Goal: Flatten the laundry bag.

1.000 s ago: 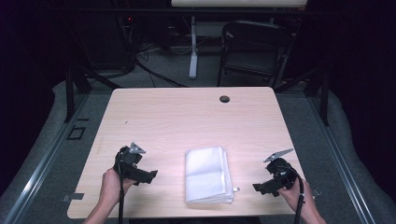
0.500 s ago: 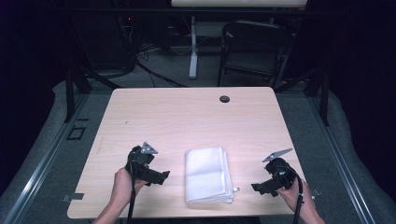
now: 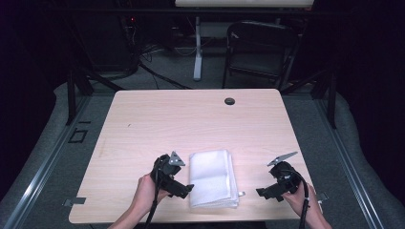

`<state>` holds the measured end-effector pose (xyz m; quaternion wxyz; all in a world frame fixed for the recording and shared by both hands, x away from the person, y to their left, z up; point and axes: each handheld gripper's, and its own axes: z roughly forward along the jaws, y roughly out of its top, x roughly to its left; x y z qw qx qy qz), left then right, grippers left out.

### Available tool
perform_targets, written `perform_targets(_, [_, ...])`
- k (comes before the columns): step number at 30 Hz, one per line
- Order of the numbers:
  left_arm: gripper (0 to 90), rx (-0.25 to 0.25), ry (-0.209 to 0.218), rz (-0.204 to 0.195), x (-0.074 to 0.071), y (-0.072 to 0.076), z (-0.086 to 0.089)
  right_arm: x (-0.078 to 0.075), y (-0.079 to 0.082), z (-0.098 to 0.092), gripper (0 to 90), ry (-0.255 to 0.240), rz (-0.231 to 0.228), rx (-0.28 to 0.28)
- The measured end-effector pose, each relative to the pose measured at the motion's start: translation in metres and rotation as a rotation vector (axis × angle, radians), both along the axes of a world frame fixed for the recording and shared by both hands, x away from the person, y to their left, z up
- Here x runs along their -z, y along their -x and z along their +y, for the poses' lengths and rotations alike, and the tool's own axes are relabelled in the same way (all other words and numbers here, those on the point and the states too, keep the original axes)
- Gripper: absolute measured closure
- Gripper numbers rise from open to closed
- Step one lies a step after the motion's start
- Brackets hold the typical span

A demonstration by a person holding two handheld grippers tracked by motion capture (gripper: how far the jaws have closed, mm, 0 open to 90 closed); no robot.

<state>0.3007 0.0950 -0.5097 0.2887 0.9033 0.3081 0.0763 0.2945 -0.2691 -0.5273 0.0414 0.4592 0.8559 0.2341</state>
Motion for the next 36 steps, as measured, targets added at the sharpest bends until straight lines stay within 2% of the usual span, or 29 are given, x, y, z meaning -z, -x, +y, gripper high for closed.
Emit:
perform_targets(1, [1.7, 0.026, 0.002, 0.0, 0.0, 0.003, -0.006, 0.0, 0.0, 0.001, 1.6, 0.009, -0.009, -0.002])
perform_targets(3, [2.1, 0.035, 0.001, -0.001, 0.001, 0.004, -0.009, -0.001, 0.0, 0.001, 1.7, 0.016, -0.001, -0.01])
perform_targets(10, [4.3, 0.116, 0.02, 0.015, 0.005, 0.013, -0.025, 0.0, 0.0, 0.004, 2.9, 0.004, 0.019, -0.023])
perform_targets(11, [3.6, 0.127, 0.027, 0.024, 0.006, 0.014, -0.027, -0.001, 0.001, 0.004, 3.5, 0.002, 0.007, -0.024])
perform_targets(12, [2.9, 0.137, 0.016, 0.026, 0.008, 0.015, -0.033, 0.0, 0.002, 0.005, 3.6, -0.009, -0.01, -0.001])
perform_targets(15, [2.2, 0.159, 0.014, 0.033, 0.01, 0.017, -0.039, -0.001, 0.001, 0.004, 3.7, -0.006, 0.004, -0.017])
perform_targets(16, [2.6, 0.172, 0.005, 0.028, 0.011, 0.017, -0.042, -0.001, 0.001, 0.004, 3.6, 0.016, 0.014, -0.028])
perform_targets(18, [3.4, 0.194, 0.002, 0.03, 0.013, 0.019, -0.049, 0.0, 0.0, 0.003, 3.7, 0.026, 0.017, -0.031])
perform_targets(19, [4.8, 0.199, 0.004, 0.026, 0.014, 0.02, -0.053, 0.0, 0.0, 0.004, 3.8, 0.002, 0.017, -0.023])
perform_targets(22, [2.5, 0.233, 0.018, 0.037, 0.015, 0.023, -0.064, 0.001, 0.0, 0.003, 3.8, 0.005, 0.022, -0.021])
perform_targets(26, [8.9, 0.273, -0.01, 0.012, 0.017, 0.025, -0.078, 0.001, 0.0, 0.003, 3.9, 0.004, 0.025, -0.024])
perform_targets(29, [15.0, 0.283, -0.042, 0.014, 0.024, 0.021, -0.085, 0.002, 0.0, 0.003, 4.0, 0.012, 0.028, -0.03])
perform_targets(31, [15.1, 0.281, -0.048, 0.018, 0.025, 0.02, -0.086, 0.002, 0.001, 0.004, 4.0, -0.005, 0.029, -0.029])
perform_targets(35, [16.0, 0.288, -0.075, 0.027, 0.031, 0.018, -0.09, 0.003, 0.001, 0.004, 4.0, 0.002, 0.029, -0.025])
perform_targets(36, [16.7, 0.29, -0.081, 0.024, 0.032, 0.018, -0.092, 0.002, 0.001, 0.004, 4.0, 0.019, 0.037, -0.027])
